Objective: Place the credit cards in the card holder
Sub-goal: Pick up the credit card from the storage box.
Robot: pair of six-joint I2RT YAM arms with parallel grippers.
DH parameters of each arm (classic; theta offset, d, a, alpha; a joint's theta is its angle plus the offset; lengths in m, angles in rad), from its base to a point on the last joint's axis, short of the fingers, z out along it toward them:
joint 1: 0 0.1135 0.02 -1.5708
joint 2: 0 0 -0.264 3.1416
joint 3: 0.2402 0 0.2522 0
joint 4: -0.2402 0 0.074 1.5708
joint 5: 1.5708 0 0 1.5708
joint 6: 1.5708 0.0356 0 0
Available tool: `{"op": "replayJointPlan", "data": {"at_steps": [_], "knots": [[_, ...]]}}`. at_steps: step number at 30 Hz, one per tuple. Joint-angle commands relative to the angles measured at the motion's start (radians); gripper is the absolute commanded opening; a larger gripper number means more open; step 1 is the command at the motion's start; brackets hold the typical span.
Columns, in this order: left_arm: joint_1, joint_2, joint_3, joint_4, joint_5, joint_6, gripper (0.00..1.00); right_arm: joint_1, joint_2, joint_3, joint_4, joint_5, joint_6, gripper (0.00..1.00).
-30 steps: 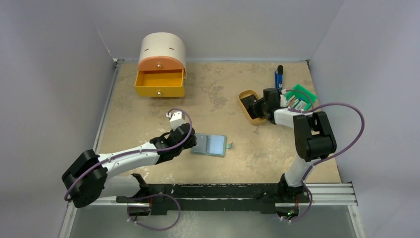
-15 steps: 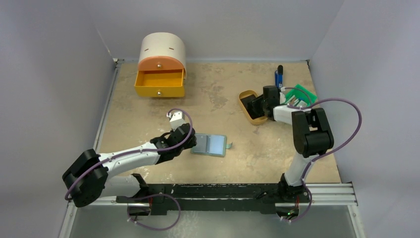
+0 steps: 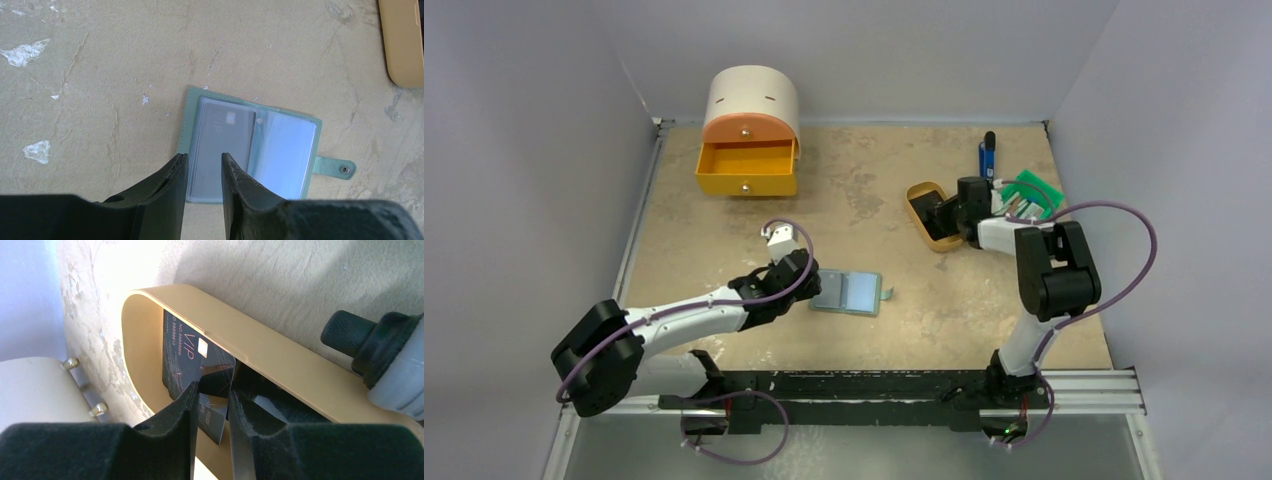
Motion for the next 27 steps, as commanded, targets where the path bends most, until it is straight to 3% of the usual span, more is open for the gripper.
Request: {"op": "replayJointPlan", "data": {"at_steps": [1, 12, 27], "knots": [[0.005, 0.007, 0.018, 0.038, 0.002, -0.004, 0.30, -0.004, -0.034, -0.036, -0.069, 0.013, -0.024, 0.28], [0.005, 0.020, 0.022, 0.044, 0.008, -0.004, 0.30, -0.009, -0.072, -0.071, -0.059, 0.017, -0.032, 0.27], [0.004, 0.036, 0.025, 0.057, 0.016, -0.002, 0.30, -0.008, -0.115, -0.033, -0.077, 0.005, -0.053, 0.13]]}}
